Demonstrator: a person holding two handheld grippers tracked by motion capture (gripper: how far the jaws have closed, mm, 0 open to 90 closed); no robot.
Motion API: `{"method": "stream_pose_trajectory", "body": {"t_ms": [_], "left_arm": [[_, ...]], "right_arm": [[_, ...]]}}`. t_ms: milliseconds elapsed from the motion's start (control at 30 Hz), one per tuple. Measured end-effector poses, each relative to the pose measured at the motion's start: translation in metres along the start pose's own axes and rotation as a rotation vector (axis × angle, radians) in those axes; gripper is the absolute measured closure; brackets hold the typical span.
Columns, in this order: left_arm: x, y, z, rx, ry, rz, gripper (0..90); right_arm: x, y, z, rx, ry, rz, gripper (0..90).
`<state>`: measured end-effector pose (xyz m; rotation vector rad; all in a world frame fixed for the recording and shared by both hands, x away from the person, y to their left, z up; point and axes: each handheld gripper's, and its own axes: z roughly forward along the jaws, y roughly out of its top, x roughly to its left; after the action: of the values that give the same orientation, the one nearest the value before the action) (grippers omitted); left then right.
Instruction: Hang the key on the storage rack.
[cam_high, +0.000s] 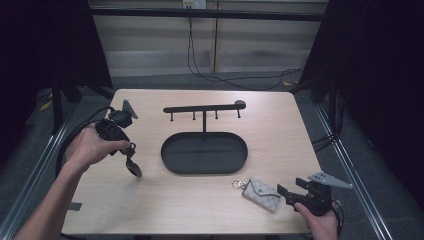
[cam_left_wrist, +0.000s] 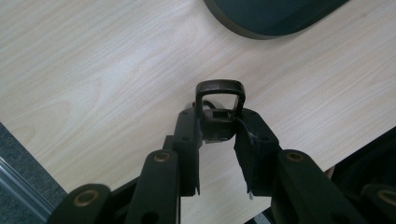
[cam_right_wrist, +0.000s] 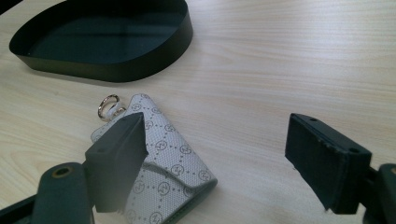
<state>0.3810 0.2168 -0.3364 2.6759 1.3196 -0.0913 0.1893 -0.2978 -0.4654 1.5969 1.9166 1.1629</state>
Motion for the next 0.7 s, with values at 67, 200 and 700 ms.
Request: {"method": "stream_pose_trajectory", "body": {"t_ms": [67, 200, 700], "left_arm": [[-0.002, 0.001, -0.005, -0.012, 0.006, -0.001, 70.8], [-0.006, 0.004, -0.013, -0.029, 0.009, 0.001, 70.8], [-0.025, 0.019, -0.034, -0.066, 0.004, 0.019, 70.8]], "right_arm": [[0.000, 0.000, 0.000, 0.000, 0.000, 0.001, 20.7], [0.000, 0.000, 0.000, 0.002, -0.001, 0.001, 20.7], [0.000, 0.000, 0.000, 0.002, -0.002, 0.003, 20.7]]}}
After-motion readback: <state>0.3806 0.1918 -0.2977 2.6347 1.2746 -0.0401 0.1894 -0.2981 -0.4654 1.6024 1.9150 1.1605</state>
